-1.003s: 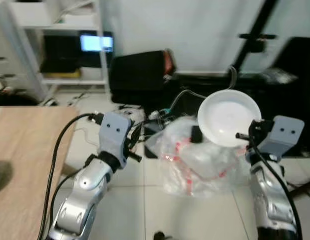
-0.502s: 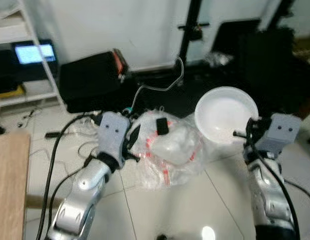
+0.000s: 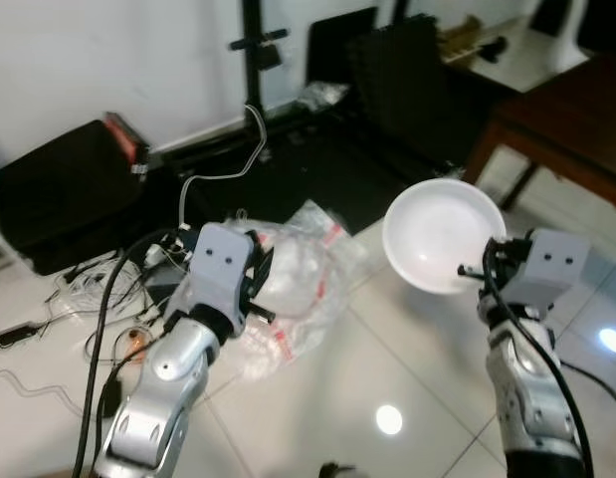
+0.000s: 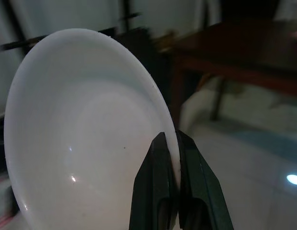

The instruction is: Setting the table

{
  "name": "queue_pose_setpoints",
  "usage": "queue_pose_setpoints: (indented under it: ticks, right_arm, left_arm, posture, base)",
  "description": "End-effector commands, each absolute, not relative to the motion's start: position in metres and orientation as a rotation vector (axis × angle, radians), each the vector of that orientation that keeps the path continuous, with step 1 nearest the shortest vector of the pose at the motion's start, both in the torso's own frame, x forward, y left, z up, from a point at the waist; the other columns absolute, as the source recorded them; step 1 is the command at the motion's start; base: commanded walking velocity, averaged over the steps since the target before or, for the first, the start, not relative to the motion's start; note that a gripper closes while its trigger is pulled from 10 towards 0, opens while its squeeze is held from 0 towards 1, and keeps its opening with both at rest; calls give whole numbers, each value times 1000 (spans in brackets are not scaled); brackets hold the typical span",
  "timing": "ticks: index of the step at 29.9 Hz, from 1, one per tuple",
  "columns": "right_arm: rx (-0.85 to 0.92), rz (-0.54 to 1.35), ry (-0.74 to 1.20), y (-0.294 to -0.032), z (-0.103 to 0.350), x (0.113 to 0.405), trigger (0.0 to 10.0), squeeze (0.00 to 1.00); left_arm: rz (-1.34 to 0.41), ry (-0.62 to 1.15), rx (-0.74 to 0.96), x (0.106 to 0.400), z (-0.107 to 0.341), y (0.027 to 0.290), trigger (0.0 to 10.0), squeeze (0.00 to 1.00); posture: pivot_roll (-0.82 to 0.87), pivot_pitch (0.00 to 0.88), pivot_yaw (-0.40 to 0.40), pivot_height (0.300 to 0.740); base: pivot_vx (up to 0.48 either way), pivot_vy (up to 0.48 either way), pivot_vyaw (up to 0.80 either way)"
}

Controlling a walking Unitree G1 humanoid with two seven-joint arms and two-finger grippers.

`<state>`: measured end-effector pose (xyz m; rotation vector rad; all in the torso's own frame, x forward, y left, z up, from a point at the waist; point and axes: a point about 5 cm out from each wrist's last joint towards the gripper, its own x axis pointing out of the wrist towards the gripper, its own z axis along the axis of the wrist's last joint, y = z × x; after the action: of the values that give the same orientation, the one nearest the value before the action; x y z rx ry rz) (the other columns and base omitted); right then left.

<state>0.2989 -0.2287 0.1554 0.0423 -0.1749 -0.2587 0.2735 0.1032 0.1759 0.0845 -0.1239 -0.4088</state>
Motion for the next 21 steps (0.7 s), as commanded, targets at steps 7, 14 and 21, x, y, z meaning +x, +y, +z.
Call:
queue_pose_setpoints:
  ticks: [7,14,21]
  right_arm:
    - [45,-261,-171,-228,154,297,10000,0]
    - [47,-260,-169,-227,153,297,10000,0]
    - [49,-258,-169,-226,153,298,10000,0]
  left_arm:
    - [-403,-96,90,272,169,106,10000,0]
    - [-403,-92,86,272,168,106,10000,0]
    - [-395,-85,77,272,166,107,10000,0]
  posture:
    - [-16,68,50,740]
    - [-15,69,52,740]
    - [-14,69,51,740]
  base:
    - [0,0,-800]
    - [0,0,-800]
    - [0,0,-800]
